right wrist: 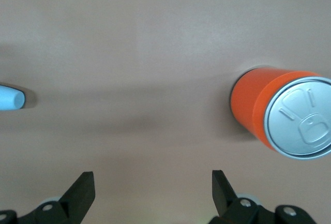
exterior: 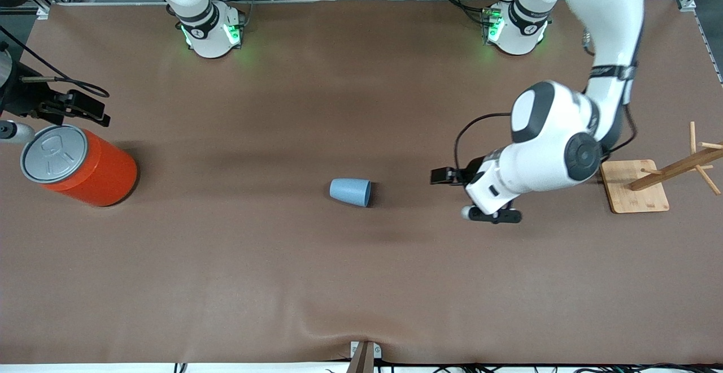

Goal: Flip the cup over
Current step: 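Move the left gripper toward the base of the lying cup, then close the left gripper around the base of the blue cup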

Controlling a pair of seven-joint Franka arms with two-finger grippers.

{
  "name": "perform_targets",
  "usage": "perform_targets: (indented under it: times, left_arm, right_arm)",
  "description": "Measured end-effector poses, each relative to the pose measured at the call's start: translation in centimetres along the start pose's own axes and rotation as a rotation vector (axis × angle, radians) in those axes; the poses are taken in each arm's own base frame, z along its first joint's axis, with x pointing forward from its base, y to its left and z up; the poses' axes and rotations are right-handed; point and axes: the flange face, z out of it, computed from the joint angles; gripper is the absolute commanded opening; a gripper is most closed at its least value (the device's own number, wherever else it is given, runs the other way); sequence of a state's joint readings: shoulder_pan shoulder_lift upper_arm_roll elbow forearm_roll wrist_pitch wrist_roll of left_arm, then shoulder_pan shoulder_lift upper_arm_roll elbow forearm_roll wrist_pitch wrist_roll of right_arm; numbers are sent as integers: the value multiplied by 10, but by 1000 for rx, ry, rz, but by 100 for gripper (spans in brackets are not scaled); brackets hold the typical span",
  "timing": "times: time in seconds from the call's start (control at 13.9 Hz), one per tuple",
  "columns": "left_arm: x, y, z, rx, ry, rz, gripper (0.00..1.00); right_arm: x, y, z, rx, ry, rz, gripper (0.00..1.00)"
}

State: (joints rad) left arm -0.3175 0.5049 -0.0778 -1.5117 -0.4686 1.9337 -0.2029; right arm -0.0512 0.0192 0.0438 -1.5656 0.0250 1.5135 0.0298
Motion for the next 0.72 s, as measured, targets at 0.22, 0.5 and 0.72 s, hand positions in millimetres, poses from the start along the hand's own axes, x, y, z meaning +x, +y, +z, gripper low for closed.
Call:
perform_targets:
  times: [0.22,0.5,0.72]
  left_arm:
    - [4,6,37,-105,-59,-56,100]
    - [4,11,87,-189,-138,-116,100]
    - [2,2,122,-269,-190,-166,100]
  right_arm:
    - [-3,4,-8,-16,-1,-21,100]
    - [-3,0,-10,-16,-3,-29,100]
    - [-3,-4,-9,-17,-3,-36,100]
